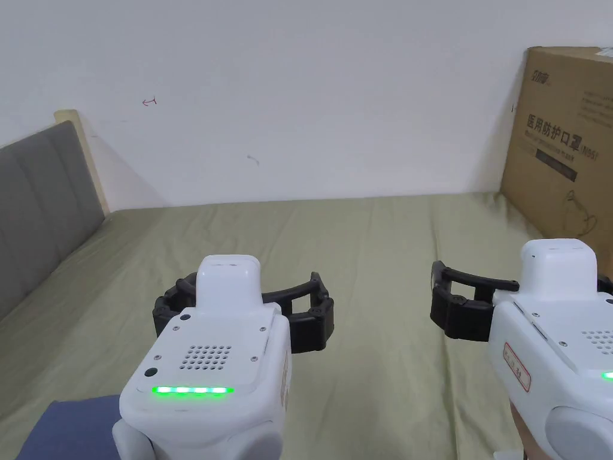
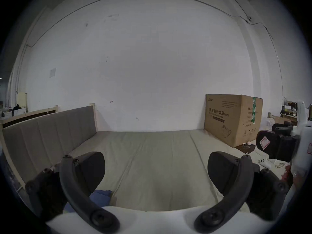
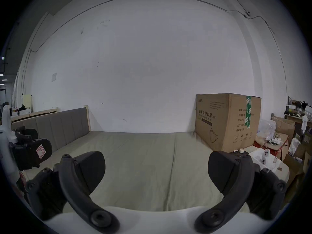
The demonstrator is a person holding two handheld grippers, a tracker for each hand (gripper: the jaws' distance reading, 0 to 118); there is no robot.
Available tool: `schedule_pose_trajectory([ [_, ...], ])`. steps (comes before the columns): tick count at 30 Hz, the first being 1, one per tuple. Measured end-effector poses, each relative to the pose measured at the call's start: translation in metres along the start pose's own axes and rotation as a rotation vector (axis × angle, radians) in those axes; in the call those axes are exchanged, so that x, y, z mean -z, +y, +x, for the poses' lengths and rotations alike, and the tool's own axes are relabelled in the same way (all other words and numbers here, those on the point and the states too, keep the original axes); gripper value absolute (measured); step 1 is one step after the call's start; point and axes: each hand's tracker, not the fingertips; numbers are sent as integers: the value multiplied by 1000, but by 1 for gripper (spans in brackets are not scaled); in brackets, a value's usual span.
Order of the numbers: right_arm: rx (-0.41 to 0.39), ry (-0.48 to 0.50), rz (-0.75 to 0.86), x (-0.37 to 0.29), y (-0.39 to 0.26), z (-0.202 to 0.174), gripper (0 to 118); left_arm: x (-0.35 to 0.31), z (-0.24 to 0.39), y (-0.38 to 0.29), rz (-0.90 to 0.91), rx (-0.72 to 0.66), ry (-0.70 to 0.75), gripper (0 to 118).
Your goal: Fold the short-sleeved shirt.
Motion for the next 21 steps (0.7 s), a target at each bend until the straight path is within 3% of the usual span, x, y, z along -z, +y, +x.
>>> schedule_pose_trajectory([
  [12,2,15,-33,4,-5,-5,118,4,-15,-1,-17,-78,3,118],
  [21,8,19,-48,6,-8,-5,118,6,-7,-1,-23,-57,0,118],
])
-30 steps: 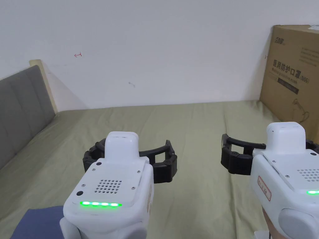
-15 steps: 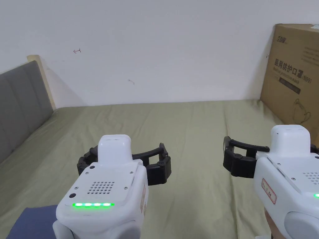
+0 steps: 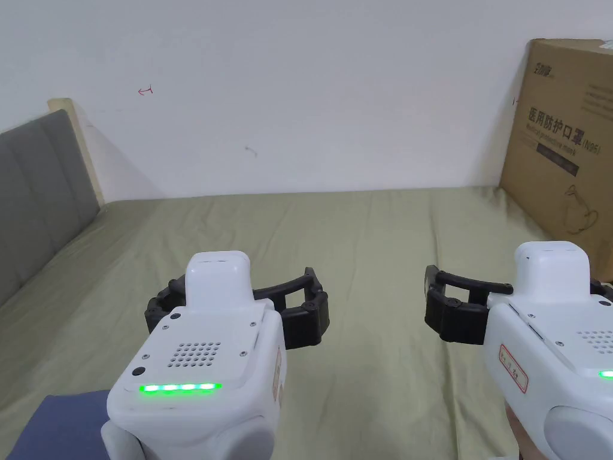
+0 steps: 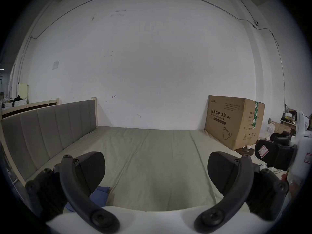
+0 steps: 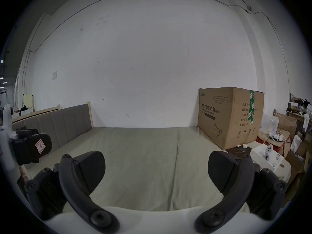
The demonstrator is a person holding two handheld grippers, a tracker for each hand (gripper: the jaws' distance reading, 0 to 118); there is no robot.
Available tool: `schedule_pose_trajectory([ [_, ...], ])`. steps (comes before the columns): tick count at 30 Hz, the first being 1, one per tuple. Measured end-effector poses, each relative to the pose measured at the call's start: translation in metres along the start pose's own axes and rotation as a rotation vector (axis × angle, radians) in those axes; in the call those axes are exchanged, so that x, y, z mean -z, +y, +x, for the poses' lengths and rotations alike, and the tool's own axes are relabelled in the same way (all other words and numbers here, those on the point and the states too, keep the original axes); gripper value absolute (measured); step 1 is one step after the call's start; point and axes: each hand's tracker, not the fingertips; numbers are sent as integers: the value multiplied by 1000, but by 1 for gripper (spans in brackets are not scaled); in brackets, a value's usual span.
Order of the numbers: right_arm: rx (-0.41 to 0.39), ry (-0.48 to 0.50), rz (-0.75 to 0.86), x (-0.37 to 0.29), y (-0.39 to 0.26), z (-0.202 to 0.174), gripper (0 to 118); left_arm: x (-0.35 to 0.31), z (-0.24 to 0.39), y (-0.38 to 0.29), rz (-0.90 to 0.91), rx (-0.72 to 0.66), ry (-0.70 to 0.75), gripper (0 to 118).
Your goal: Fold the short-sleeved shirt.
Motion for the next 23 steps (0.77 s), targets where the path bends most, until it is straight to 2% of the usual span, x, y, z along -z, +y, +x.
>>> schedule_pose_trajectory([
  [23,18,29,-19,4,-3,-1,118,2,7,3,-67,-19,12,118],
])
